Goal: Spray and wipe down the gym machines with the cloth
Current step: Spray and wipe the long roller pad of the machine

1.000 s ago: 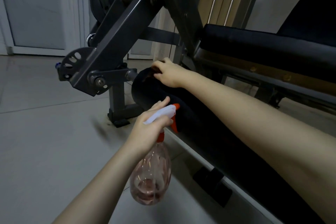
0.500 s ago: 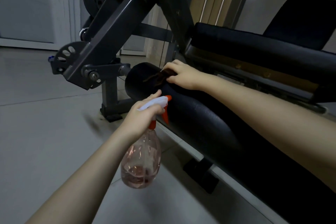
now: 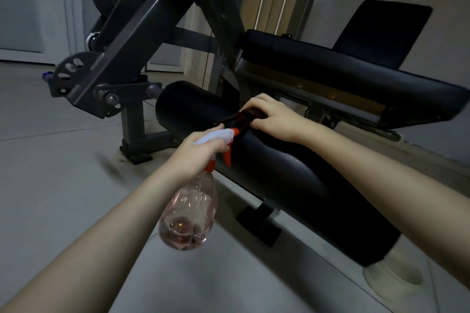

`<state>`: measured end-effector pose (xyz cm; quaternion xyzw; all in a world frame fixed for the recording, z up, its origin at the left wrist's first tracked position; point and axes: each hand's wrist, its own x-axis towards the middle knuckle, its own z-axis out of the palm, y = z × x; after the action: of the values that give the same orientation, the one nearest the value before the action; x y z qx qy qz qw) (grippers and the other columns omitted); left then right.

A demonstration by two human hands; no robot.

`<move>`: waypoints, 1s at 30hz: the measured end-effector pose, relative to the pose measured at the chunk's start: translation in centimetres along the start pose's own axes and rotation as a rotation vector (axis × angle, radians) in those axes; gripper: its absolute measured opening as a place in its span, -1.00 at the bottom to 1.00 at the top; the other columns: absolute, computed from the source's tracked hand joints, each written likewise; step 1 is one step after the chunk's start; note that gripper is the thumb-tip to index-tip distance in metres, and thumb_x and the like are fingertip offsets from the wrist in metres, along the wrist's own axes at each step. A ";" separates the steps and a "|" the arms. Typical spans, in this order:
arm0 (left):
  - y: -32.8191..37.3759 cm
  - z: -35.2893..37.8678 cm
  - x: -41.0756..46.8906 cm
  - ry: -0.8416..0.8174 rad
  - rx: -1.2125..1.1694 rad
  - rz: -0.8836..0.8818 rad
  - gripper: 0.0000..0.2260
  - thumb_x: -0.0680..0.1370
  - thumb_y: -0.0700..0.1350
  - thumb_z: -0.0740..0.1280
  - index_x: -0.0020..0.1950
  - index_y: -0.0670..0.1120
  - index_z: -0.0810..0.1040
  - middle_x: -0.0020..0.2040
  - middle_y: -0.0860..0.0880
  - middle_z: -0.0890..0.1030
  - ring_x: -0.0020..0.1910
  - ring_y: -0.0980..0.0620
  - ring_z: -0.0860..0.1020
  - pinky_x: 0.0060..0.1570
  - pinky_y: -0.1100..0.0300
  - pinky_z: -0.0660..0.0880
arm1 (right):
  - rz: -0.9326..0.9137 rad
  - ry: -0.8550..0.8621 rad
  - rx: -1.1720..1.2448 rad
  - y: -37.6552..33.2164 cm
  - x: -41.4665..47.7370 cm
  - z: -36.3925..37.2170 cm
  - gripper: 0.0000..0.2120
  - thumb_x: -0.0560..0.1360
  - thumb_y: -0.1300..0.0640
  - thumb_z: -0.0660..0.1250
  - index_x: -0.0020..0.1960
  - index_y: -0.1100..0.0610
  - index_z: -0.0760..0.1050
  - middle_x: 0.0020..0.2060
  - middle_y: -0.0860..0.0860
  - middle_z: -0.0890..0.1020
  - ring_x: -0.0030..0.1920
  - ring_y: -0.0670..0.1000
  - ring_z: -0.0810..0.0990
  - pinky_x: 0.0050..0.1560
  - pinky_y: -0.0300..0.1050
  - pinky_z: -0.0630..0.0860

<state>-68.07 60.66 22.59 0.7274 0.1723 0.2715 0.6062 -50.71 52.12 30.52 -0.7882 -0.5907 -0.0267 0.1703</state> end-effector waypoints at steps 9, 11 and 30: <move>2.6 1.8 -2.3 -0.065 0.045 0.075 -0.66 0.56 -0.18 0.25 0.32 0.05 0.48 0.21 0.10 0.55 0.11 0.22 0.49 -0.07 0.42 0.35 | 0.053 0.065 0.058 2.0 -7.4 -2.1 -0.74 0.47 0.20 0.31 0.09 -0.08 0.49 0.09 -0.13 0.42 0.16 -0.06 0.43 0.19 -0.15 0.36; 3.0 2.0 -2.7 -0.082 0.055 0.098 -0.70 0.57 -0.19 0.23 0.24 0.10 0.48 0.13 0.07 0.61 0.08 0.21 0.53 -0.08 0.40 0.34 | 0.064 0.080 0.069 2.2 -8.9 -2.5 -0.73 0.45 0.21 0.32 0.07 -0.09 0.50 0.08 -0.15 0.43 0.17 -0.06 0.43 0.20 -0.15 0.36; 3.4 4.8 -3.8 -0.244 0.122 0.036 -0.72 0.34 0.05 0.24 0.00 0.06 0.58 -0.08 -0.02 0.70 0.01 0.01 0.63 0.24 0.01 0.44 | 0.197 0.280 -0.092 1.8 -22.0 -4.0 -0.75 0.40 0.09 0.27 0.07 0.01 0.53 0.12 -0.21 0.39 0.18 0.01 0.41 0.16 -0.02 0.40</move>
<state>-68.44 53.94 24.60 0.7936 0.1003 0.1807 0.5723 -54.97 30.24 28.48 -0.8379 -0.4792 -0.1464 0.2164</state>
